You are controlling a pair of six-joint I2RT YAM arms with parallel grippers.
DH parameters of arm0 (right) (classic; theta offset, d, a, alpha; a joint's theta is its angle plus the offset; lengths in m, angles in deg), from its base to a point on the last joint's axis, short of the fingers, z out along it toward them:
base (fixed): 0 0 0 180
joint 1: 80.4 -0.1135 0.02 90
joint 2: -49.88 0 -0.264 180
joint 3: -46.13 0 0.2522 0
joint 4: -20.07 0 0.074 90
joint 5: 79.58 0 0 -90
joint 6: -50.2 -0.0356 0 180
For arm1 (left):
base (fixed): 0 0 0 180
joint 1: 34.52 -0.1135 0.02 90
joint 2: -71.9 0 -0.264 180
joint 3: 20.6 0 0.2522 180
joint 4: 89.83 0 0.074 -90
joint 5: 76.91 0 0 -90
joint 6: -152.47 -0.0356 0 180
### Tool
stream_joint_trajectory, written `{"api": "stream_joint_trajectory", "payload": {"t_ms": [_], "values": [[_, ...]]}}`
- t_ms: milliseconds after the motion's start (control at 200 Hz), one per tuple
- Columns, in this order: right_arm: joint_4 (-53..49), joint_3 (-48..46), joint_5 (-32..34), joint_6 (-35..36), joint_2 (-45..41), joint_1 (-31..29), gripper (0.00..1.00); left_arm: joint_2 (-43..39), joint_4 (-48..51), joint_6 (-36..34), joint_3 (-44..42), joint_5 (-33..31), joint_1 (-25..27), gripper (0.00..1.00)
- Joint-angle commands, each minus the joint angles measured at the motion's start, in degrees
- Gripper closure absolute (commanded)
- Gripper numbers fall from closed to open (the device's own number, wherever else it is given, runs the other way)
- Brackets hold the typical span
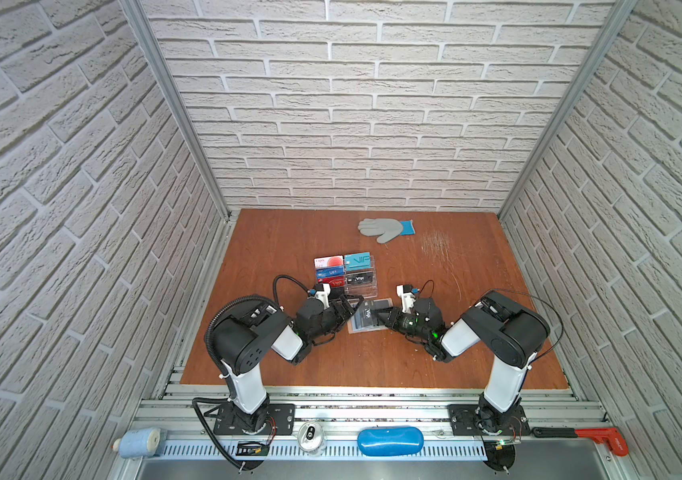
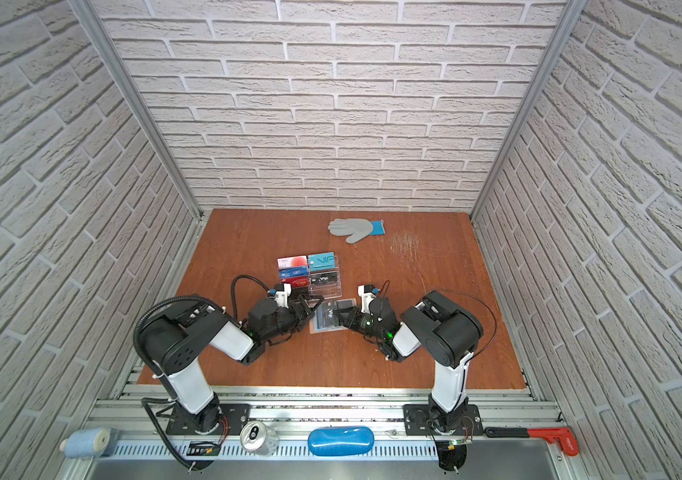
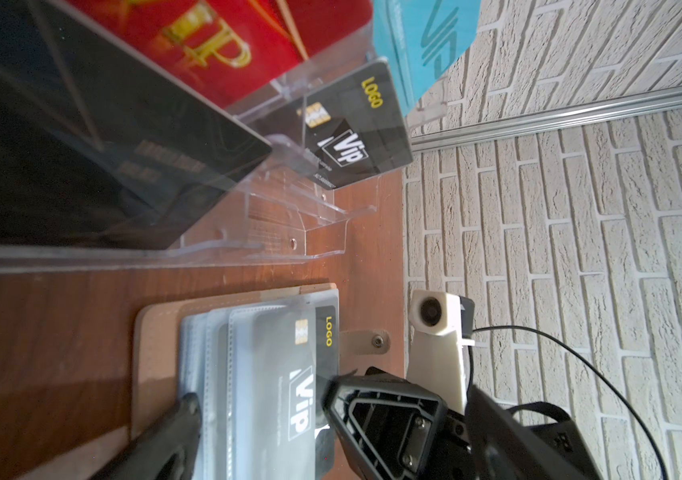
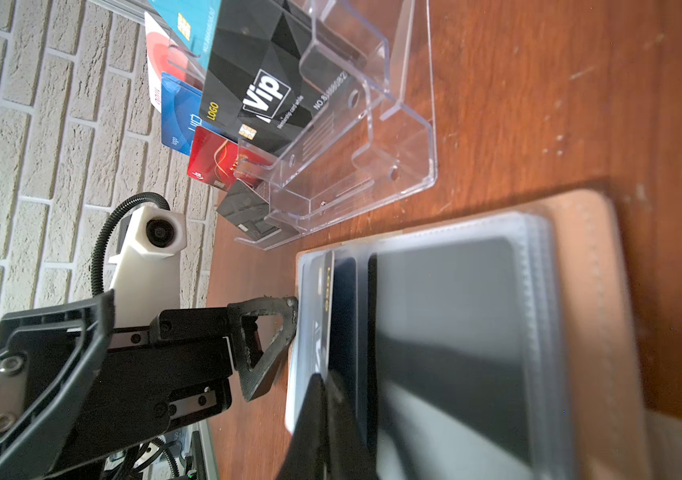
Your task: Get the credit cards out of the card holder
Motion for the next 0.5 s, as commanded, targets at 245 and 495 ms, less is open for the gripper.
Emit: {"api": "stream_joint_trajectory", "payload": {"t_ms": [245,495], "values": [[-0.2,-1.3,-0.1,2.4,-3.2,1.9,0.94,0.7,6.4,-1.4,-1.0,0.4,-0.7,0.02],[-6.0,-1.3,-0.2,4.6,-7.4,2.9,0.94,0.8,7.7,-2.2,-0.5,1.1,-1.2,0.02]]}}
